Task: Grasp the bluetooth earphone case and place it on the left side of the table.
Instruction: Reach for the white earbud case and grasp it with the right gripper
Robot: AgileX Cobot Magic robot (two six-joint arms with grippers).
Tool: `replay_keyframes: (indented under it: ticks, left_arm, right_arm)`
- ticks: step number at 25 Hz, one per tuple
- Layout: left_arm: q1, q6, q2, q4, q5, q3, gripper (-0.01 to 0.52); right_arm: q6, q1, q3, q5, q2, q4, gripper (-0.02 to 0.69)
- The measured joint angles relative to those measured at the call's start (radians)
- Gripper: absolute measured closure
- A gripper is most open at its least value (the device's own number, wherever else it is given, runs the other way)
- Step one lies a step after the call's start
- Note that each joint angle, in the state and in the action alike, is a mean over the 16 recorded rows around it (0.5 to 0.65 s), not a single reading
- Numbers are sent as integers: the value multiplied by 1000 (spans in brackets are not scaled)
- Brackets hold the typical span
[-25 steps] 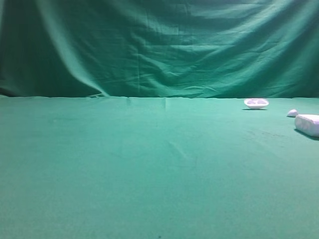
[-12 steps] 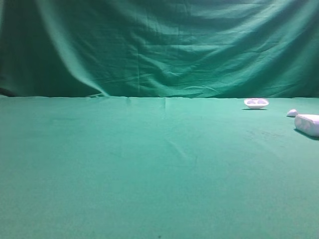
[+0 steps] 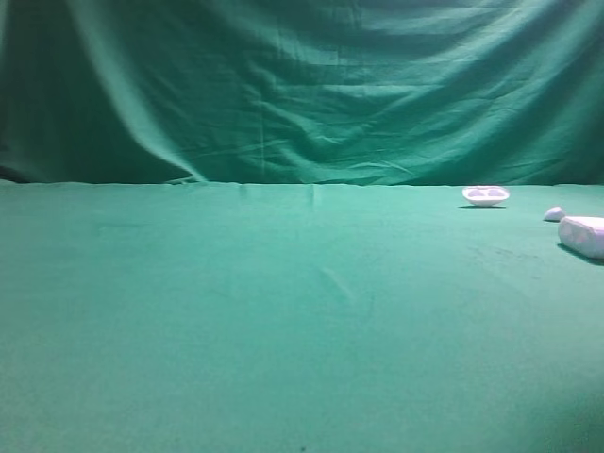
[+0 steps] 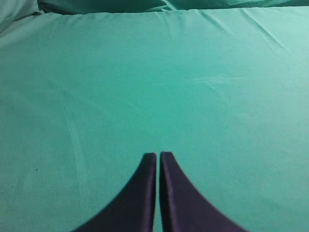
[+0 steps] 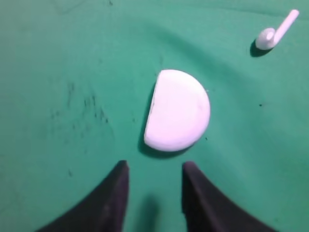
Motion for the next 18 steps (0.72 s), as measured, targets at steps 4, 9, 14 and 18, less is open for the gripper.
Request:
replay_keyframes:
  ticks: [4, 9, 14, 18]
  left_arm:
    - [0, 0, 0, 0, 0, 0, 514]
    - [0, 0, 0, 0, 0, 0, 514]
    - [0, 0, 0, 0, 0, 0, 514]
    - [0, 0, 0, 0, 0, 0, 514]
  right_arm:
    - [1, 0, -35, -21, 82, -12, 105]
    - [2, 0, -58, -45, 139, -43, 151]
    - [3, 1, -68, -54, 161, -79, 250]
    - [4, 11, -98, -34, 164, -101, 310]
